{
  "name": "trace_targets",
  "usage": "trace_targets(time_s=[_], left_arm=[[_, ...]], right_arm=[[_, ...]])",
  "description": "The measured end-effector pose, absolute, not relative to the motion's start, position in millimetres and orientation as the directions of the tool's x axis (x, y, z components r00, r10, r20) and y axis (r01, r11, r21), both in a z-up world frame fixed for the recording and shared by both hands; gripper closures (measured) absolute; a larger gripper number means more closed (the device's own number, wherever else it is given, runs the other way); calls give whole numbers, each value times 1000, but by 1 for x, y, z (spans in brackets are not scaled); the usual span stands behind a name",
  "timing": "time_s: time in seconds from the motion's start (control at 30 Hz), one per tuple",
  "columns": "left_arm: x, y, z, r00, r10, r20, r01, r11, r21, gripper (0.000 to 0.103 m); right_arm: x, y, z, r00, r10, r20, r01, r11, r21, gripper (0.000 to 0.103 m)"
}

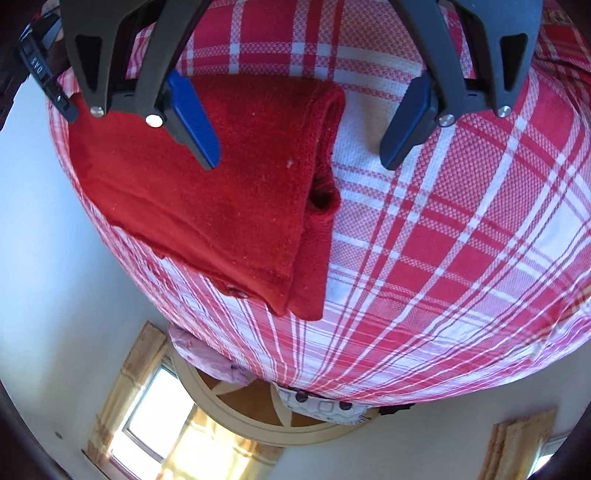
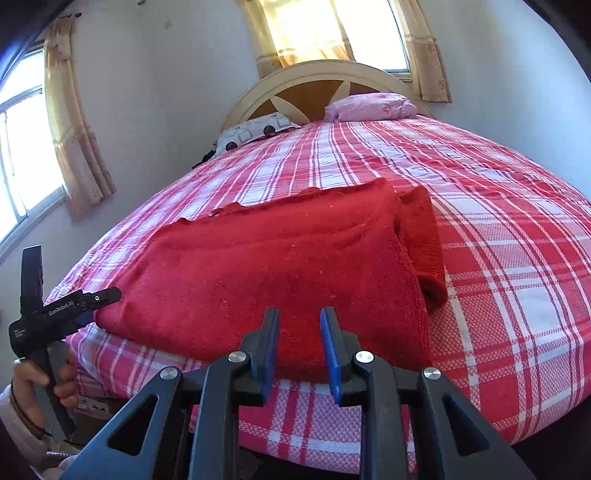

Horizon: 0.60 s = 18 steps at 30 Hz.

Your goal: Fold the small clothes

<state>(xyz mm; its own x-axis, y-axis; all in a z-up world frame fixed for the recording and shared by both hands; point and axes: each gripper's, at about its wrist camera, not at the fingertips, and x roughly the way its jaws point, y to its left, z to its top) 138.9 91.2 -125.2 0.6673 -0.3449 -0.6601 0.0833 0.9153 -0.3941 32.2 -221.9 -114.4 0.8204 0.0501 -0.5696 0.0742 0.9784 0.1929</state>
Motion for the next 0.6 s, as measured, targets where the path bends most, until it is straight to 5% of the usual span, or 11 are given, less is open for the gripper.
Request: trace_targets(time_s=[0.23,0.47,0.6], left_arm=[[132,92,-127,690,-342,-638,53,903,-426,12],[123,83,-128,673,-344,-655,59,907,-416,47],[130,84,-129,649,-345,-678,48,908,-416,47]], right_arm=[[35,-217,-117,815,83,-574,53,975,215,79],[36,-215,-119,809,98,-580,44,973,226,79],[37,-215,-119,808,103,-580,40,973,227,79]])
